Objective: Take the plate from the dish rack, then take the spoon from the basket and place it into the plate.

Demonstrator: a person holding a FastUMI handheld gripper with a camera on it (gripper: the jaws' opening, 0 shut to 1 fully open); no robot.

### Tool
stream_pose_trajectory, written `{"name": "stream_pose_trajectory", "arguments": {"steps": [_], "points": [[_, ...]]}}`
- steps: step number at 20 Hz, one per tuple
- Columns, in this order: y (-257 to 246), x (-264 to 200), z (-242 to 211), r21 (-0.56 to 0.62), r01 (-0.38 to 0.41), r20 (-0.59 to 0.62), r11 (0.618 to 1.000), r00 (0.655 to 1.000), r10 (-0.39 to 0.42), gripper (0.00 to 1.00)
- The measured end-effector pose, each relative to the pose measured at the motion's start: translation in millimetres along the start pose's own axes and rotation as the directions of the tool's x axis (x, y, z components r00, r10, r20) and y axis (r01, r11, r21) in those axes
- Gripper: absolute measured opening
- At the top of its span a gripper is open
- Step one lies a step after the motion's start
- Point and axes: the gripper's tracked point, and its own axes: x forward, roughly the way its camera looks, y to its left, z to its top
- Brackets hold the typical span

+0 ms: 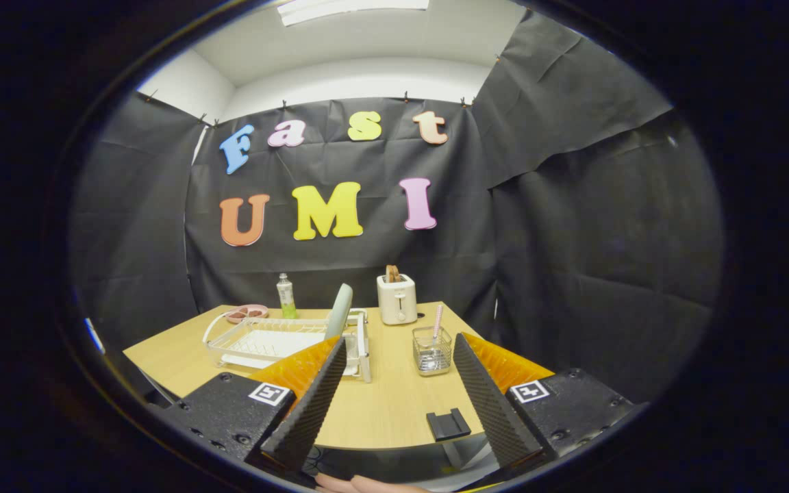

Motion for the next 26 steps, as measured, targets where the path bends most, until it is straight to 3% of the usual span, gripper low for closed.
{"name": "stream_pose_trajectory", "arguments": {"steps": [11,17,23,26], "points": [[13,41,13,-0.061,0.021,-0.035,0.998,0.999,-0.024,1.00],[43,110,39,-0.043,-0.039,-0.157,0.998,0.987,0.032,1.00],[70,196,67,-0.099,-0.008,-0.274,0.995,0.961,-0.019,1.00],[98,234,73,-0.127,-0.049,-0.343,0.991,0.939,0.003,1.00]]}}
